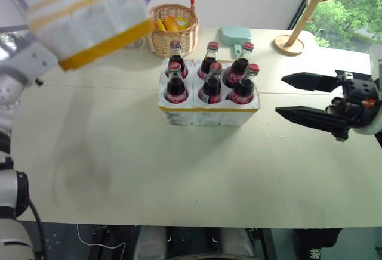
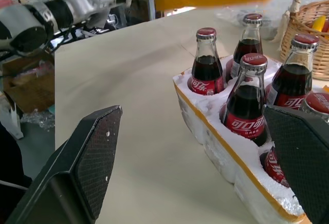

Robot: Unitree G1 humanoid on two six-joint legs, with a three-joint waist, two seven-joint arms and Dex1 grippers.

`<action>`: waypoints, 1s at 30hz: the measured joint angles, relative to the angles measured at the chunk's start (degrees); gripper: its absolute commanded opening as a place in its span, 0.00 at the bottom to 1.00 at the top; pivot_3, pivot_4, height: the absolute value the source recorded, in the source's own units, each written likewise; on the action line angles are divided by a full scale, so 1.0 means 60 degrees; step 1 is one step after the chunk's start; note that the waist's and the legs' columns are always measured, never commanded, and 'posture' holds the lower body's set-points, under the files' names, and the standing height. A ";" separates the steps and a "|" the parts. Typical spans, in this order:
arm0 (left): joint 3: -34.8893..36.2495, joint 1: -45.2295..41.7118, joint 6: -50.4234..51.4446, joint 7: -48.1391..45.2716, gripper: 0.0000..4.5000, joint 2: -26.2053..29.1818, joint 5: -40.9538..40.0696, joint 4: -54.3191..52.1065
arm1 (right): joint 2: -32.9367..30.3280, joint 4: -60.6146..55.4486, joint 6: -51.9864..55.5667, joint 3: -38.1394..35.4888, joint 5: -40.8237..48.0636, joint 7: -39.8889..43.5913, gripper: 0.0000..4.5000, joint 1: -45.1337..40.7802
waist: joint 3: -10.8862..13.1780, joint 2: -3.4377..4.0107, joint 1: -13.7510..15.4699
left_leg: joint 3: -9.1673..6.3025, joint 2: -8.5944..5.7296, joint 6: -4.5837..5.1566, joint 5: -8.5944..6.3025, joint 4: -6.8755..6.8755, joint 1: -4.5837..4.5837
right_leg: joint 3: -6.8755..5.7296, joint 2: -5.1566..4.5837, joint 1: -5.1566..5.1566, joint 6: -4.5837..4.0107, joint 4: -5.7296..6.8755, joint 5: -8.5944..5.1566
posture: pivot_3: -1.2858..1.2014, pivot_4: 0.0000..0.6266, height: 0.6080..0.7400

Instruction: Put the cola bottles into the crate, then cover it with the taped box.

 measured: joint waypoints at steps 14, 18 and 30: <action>-0.0360 0.0336 0.3204 -0.3932 0.16 -0.1519 -0.1206 -0.7263 | 0.0239 -0.0011 -0.0431 0.0024 -0.0697 0.0011 1.00 0.0452 | 0.0000 0.0002 0.0001 | 0.0006 -0.0002 -0.0045 0.0030 0.0009 0.0006 | 0.0004 0.0019 0.0006 0.0008 0.0003 0.0001 | 0.52 0.24 1.00; -0.0901 0.0672 0.4615 -0.4478 0.16 -0.1348 -0.0213 -0.8952 | 0.0299 -0.0011 -0.0511 0.0075 -0.0751 -0.0078 1.00 0.0435 | 0.0000 0.0002 -0.0018 | 0.0007 -0.0002 -0.0045 0.0029 0.0010 0.0012 | 0.0007 0.0023 0.0010 0.0010 0.0002 0.0001 | 0.52 0.24 1.00; -0.1717 0.1676 0.5048 -0.4406 0.33 -0.1463 0.2202 -1.0115 | 0.0602 0.0181 -0.0602 0.0401 -0.0687 -0.0227 1.00 -0.0060 | -0.0001 0.0002 0.0012 | -0.0004 -0.0001 -0.0007 0.0008 0.0017 0.0013 | 0.0007 0.0028 0.0017 0.0010 0.0002 0.0001 | 0.52 0.24 1.00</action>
